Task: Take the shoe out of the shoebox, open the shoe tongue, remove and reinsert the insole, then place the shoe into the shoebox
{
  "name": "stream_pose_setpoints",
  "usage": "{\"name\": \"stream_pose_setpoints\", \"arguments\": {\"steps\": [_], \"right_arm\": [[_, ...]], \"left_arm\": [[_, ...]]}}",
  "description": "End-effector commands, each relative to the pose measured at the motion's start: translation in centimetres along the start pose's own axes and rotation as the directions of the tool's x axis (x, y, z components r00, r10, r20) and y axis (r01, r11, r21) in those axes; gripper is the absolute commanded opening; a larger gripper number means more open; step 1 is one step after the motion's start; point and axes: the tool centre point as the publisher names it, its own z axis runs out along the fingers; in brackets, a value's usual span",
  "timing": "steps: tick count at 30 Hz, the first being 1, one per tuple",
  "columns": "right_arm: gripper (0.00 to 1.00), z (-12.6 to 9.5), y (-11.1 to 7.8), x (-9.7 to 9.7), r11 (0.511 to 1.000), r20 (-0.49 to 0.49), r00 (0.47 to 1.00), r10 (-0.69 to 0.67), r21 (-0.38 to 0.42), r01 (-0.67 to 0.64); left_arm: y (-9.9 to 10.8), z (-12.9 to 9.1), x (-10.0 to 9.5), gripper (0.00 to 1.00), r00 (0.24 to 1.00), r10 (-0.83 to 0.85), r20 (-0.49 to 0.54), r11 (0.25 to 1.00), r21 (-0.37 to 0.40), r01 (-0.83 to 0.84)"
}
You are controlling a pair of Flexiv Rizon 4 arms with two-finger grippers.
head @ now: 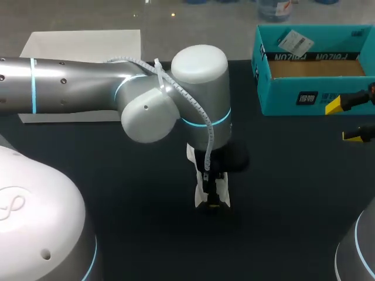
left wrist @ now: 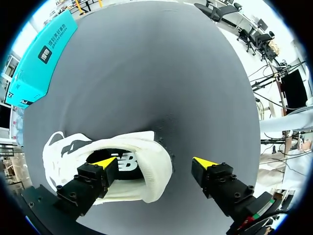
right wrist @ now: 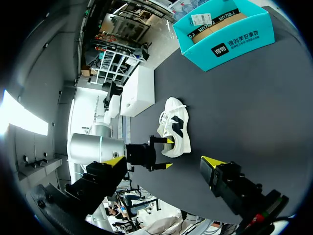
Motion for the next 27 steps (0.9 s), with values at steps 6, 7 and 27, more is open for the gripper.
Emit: {"name": "stream_pose_setpoints", "arguments": {"steps": [6,7,27], "right_arm": [[1.0,0.1,0.0,0.0,1.0,0.002,1.0,0.002,0.001,-0.002],[1.0,0.1,0.0,0.0,1.0,0.002,1.0,0.002,0.001,-0.002],[1.0,0.1,0.0,0.0,1.0,0.002,1.0,0.002,0.001,-0.002]], "left_arm": [[-0.1,3.1,-0.5,1.0,0.999,-0.041,-0.002,0.999,-0.013,0.04],[0.0,3.3,-0.5,1.0,0.999,-0.039,-0.004,0.999,-0.012,0.039],[1.2,2.1,0.5,0.0,0.995,-0.089,-0.038,0.995,-0.046,0.087]]}}
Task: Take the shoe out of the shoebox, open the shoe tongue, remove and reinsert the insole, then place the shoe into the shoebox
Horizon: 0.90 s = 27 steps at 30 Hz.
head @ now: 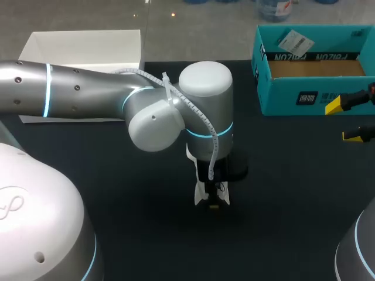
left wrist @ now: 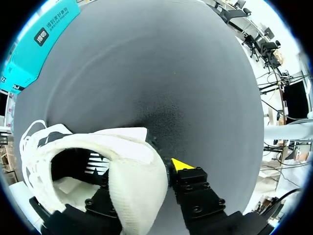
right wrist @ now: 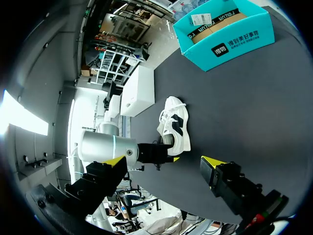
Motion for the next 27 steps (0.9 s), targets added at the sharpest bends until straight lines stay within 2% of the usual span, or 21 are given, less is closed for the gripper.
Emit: {"name": "stream_pose_setpoints", "arguments": {"steps": [1,6,8,14,22,27], "right_arm": [[1.0,0.1,0.0,0.0,1.0,0.002,1.0,0.002,0.001,-0.002],[1.0,0.1,0.0,0.0,1.0,0.002,1.0,0.002,0.001,-0.002],[1.0,0.1,0.0,0.0,1.0,0.002,1.0,0.002,0.001,-0.002],[1.0,0.1,0.0,0.0,1.0,0.002,1.0,0.002,0.001,-0.002],[1.0,0.1,0.0,0.0,1.0,0.002,1.0,0.002,0.001,-0.002],[1.0,0.1,0.0,0.0,1.0,0.002,1.0,0.002,0.001,-0.002]], "left_arm": [[0.5,-1.9,0.2,0.0,1.0,-0.006,0.005,1.0,-0.006,0.006],[0.7,-4.9,0.6,0.0,1.0,0.009,0.012,1.0,-0.015,-0.009],[0.7,-6.3,0.8,0.0,1.0,0.026,-0.018,1.0,-0.012,-0.026],[0.8,-11.4,1.3,0.0,0.998,0.036,-0.049,0.999,-0.024,-0.037],[1.0,-19.1,2.2,0.0,0.99,0.101,-0.096,0.993,0.064,-0.095],[1.0,-22.9,2.5,0.0,0.984,0.159,-0.081,0.985,0.08,-0.153]]}}
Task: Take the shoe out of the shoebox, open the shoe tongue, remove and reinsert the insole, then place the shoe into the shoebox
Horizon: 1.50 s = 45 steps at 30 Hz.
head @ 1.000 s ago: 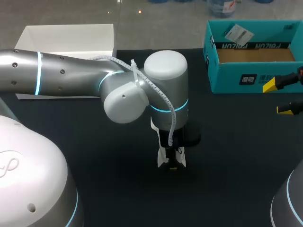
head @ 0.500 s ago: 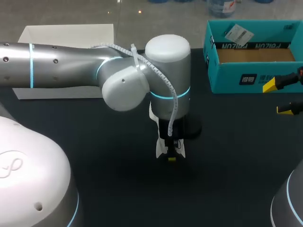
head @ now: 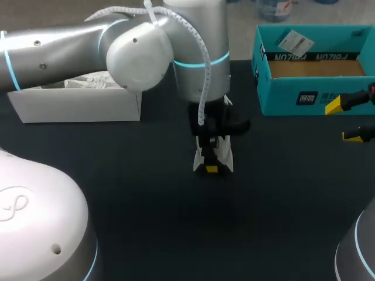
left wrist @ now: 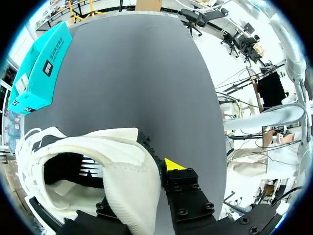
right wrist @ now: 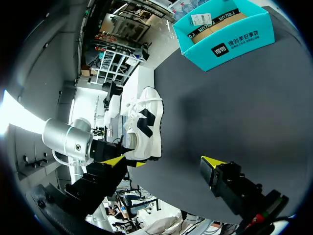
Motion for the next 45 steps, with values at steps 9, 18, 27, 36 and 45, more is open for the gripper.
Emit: {"name": "stream_pose_setpoints", "arguments": {"steps": [9,18,27,36,45], "right_arm": [[1.0,0.1,0.0,0.0,1.0,0.002,1.0,0.001,0.001,-0.001],[1.0,0.1,0.0,0.0,1.0,0.002,1.0,0.001,0.001,-0.001],[1.0,0.1,0.0,0.0,1.0,0.002,1.0,0.001,0.001,-0.001],[1.0,0.1,0.0,0.0,1.0,0.002,1.0,0.001,0.001,-0.001],[1.0,0.1,0.0,0.0,1.0,0.002,1.0,0.001,0.001,-0.001]], "left_arm": [[0.3,-9.8,0.8,0.0,0.995,0.076,0.063,0.997,-0.014,-0.076],[0.2,-9.9,0.8,0.0,0.994,0.087,0.073,0.996,-0.035,-0.085],[1.0,-10.1,-0.1,0.0,0.994,0.095,0.06,0.995,-0.03,-0.093],[5.9,-12.1,-6.3,0.0,0.982,0.151,0.116,0.988,-0.008,-0.151],[13.1,-14.7,-13.4,0.0,0.977,0.057,0.204,0.997,-0.063,-0.045]]}}
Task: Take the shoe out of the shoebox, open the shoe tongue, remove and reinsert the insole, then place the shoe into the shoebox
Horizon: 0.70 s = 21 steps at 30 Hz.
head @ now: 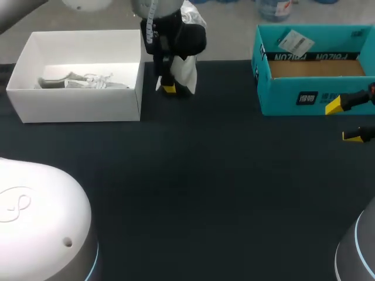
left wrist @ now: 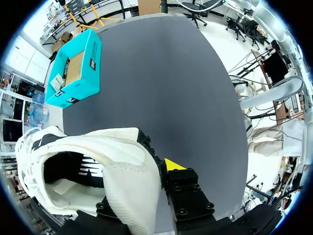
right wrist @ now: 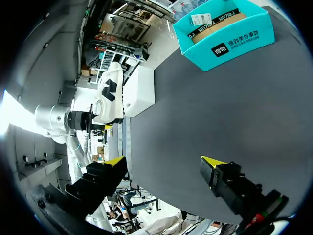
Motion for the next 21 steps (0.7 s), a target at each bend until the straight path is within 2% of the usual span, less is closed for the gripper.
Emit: {"name": "stream_pose_setpoints", "arguments": {"steps": [1,10,21], "right_arm": [[1.0,0.1,0.0,0.0,1.0,0.002,1.0,0.002,0.001,-0.002],[1.0,0.1,0.0,0.0,1.0,0.002,1.0,0.002,0.001,-0.002],[1.0,0.1,0.0,0.0,1.0,0.002,1.0,0.002,0.001,-0.002]], "left_arm": [[4.6,-0.8,-2.3,0.0,1.0,-0.02,0.0,1.0,0.008,0.02],[13.1,-1.2,-7.5,0.0,0.993,-0.12,-0.015,0.992,-0.047,0.119],[23.7,-2.0,-12.2,0.0,0.993,-0.109,-0.055,0.99,-0.1,0.103]]}}
